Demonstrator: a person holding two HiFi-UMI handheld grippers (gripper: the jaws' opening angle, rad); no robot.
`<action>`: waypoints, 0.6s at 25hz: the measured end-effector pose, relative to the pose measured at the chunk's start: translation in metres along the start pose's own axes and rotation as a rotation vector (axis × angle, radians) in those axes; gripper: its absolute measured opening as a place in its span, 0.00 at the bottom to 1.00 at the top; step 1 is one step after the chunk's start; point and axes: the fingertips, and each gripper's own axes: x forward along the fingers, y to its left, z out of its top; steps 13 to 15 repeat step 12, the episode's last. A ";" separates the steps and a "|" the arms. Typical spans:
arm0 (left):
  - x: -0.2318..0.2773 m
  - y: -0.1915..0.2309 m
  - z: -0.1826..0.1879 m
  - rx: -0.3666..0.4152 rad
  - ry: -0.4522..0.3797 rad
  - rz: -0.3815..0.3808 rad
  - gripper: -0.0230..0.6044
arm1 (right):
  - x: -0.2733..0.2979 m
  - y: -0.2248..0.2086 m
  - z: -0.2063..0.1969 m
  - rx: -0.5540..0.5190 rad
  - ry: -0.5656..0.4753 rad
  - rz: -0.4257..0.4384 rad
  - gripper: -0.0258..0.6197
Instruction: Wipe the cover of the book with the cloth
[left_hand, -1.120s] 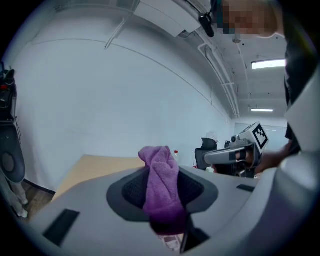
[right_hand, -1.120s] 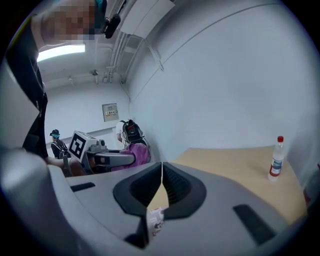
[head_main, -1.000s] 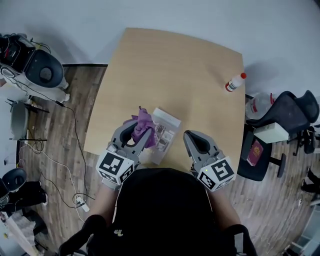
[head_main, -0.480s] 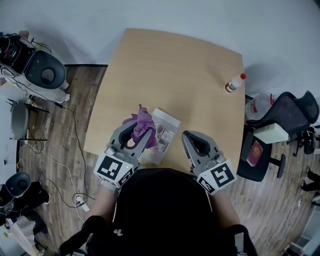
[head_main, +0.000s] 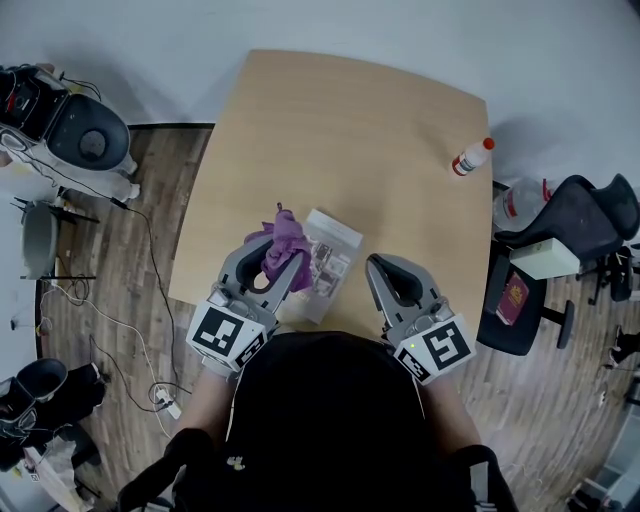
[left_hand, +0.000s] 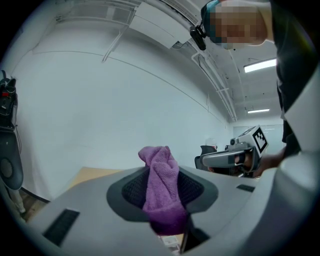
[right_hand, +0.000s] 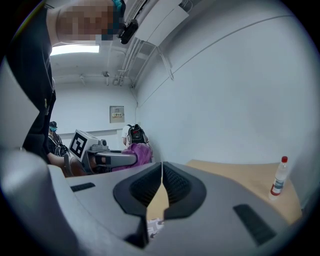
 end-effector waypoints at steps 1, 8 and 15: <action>0.000 0.000 0.000 0.000 0.002 0.000 0.28 | 0.000 0.000 0.000 0.002 -0.001 -0.001 0.09; 0.000 0.000 -0.003 -0.010 -0.004 -0.007 0.28 | -0.001 0.001 -0.001 0.002 -0.001 -0.008 0.09; 0.003 0.000 -0.002 -0.014 -0.003 -0.008 0.28 | 0.000 -0.002 -0.002 0.007 -0.001 -0.016 0.09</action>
